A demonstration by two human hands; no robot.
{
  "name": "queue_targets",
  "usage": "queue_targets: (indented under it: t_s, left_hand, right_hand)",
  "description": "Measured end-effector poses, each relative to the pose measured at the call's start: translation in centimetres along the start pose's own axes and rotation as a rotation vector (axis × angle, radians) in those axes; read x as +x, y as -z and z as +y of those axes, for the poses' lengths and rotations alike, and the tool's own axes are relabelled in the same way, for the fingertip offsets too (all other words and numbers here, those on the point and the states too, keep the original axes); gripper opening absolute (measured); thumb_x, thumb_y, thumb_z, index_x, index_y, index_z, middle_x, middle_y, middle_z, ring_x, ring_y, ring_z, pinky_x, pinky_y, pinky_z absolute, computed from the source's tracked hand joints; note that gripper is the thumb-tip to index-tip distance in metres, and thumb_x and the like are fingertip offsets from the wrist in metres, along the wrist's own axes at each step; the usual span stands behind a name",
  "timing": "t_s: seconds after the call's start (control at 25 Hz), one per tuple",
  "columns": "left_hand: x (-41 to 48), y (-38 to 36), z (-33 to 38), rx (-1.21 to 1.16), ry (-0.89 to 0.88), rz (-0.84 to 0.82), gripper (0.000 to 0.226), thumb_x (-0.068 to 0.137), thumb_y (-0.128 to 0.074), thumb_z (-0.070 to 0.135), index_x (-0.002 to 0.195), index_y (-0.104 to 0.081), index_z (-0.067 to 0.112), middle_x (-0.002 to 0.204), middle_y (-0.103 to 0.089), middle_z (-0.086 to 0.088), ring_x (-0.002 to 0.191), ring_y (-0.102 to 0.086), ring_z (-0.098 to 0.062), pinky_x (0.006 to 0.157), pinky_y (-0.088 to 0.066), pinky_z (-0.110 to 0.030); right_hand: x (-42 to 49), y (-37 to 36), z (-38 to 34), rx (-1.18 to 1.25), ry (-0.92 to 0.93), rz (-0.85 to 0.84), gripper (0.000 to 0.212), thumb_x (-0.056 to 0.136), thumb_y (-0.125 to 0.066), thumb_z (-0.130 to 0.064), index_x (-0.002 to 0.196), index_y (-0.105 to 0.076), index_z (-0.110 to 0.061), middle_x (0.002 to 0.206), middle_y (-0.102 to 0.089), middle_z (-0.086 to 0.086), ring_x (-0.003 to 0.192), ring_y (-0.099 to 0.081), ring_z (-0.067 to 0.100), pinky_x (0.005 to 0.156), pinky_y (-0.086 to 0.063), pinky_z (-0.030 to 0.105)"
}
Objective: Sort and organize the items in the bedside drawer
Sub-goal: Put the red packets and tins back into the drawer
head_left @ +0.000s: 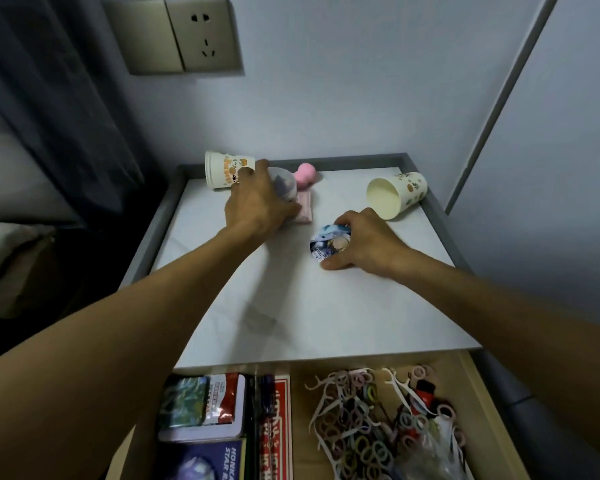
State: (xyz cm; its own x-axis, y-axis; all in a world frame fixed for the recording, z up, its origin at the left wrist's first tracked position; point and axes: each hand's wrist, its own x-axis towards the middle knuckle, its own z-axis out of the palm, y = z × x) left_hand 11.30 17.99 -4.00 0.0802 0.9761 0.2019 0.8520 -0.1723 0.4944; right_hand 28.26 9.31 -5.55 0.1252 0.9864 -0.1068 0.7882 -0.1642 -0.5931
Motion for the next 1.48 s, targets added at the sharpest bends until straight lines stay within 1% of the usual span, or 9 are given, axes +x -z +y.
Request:
queue_targets:
  t_s: [0.2,0.4,0.48,0.6,0.76,0.92,1.16,1.36,1.48]
  left_hand:
    - [-1.5,2.2,0.8,-0.036,-0.093,0.084,0.07,0.072,-0.081,0.041,0.128,-0.044,0.024,0.129,-0.049,-0.009,0.102,-0.056,-0.029,0.072,-0.046,-0.036]
    - [-8.4,8.4,2.2,-0.172,-0.223,-0.005,0.048,0.066,-0.085,0.035,0.096,-0.048,0.027,0.108,-0.058,-0.002,0.079,-0.055,-0.02,0.054,-0.043,-0.029]
    - [-12.3,10.1,2.0,-0.339,-0.215,-0.099,0.046,0.063,-0.088,0.03,0.09,-0.05,0.028,0.107,-0.06,-0.003,0.079,-0.059,-0.02,0.054,-0.053,-0.037]
    - [-19.3,11.8,0.9,-0.537,-0.172,-0.276,0.044,0.066,-0.087,0.017,0.092,-0.054,0.03,0.12,-0.054,-0.001,0.096,-0.061,-0.02,0.058,-0.057,-0.025]
    - [-25.3,11.7,-1.1,-0.668,-0.142,-0.344,0.047,0.058,-0.09,0.014,0.087,-0.062,0.038,0.121,-0.054,0.006,0.105,-0.06,-0.014,0.081,-0.057,-0.028]
    - [-26.2,10.6,-2.8,-0.719,-0.079,-0.352,0.051,0.052,-0.093,0.008,0.087,-0.068,0.035,0.122,-0.055,0.005,0.106,-0.061,-0.007,0.091,-0.054,-0.028]
    - [-26.3,9.8,-3.4,-0.894,0.106,-0.395,0.055,0.053,-0.091,0.007,0.1,-0.068,0.025,0.133,-0.047,0.004,0.104,-0.064,-0.008,0.07,-0.054,-0.015]
    - [-26.4,8.9,-3.8,-1.062,0.293,-0.428,0.03,0.09,-0.065,0.037,0.106,-0.07,0.012,0.117,-0.067,-0.01,0.102,-0.068,-0.028,0.092,-0.054,-0.051]
    - [-25.9,8.9,-4.4,-1.144,0.413,-0.28,0.026,0.095,-0.059,0.03,0.099,-0.066,0.005,0.098,-0.073,-0.014,0.091,-0.068,-0.035,0.078,-0.052,-0.045]
  right_hand:
    - [-2.4,-0.1,0.2,0.412,-0.05,0.114,0.055,0.075,-0.082,-0.012,0.12,-0.05,-0.018,0.111,-0.061,0.0,0.087,-0.058,0.009,0.066,-0.046,0.014]
    - [-9.3,1.6,-2.2,0.959,-0.12,0.091,0.016,0.093,-0.064,-0.011,0.108,-0.063,-0.016,0.107,-0.071,0.005,0.092,-0.068,0.014,0.075,-0.058,0.025]
    - [-12.8,2.2,-3.1,1.145,-0.113,0.03,0.018,0.095,-0.059,-0.013,0.111,-0.066,-0.01,0.106,-0.074,0.007,0.094,-0.069,0.015,0.08,-0.056,0.027]
    - [-17.8,1.8,-4.2,1.296,-0.144,-0.022,0.029,0.09,-0.063,-0.017,0.114,-0.066,-0.001,0.107,-0.074,0.012,0.103,-0.068,0.021,0.092,-0.051,0.032]
    - [-21.4,-0.6,-5.9,1.301,-0.198,-0.131,0.043,0.081,-0.068,-0.025,0.116,-0.066,0.0,0.109,-0.073,0.014,0.11,-0.066,0.028,0.1,-0.049,0.041]
    - [-22.1,-2.7,-7.0,1.361,-0.229,-0.222,0.031,0.092,-0.061,-0.02,0.118,-0.066,-0.004,0.112,-0.072,0.015,0.109,-0.067,0.03,0.1,-0.049,0.052]
    - [-21.5,-5.5,-7.7,1.368,-0.224,-0.238,0.025,0.096,-0.057,-0.02,0.118,-0.065,-0.011,0.11,-0.072,0.013,0.104,-0.069,0.03,0.087,-0.055,0.055]
    - [-21.6,-6.3,-7.6,1.269,-0.166,-0.207,0.025,0.096,-0.057,-0.025,0.117,-0.067,-0.015,0.109,-0.074,0.006,0.104,-0.07,0.022,0.089,-0.056,0.052]
    - [-21.6,-6.9,-8.1,1.179,-0.078,-0.253,0.038,0.088,-0.061,-0.041,0.119,-0.064,-0.019,0.114,-0.072,0.001,0.109,-0.067,0.019,0.095,-0.052,0.052]
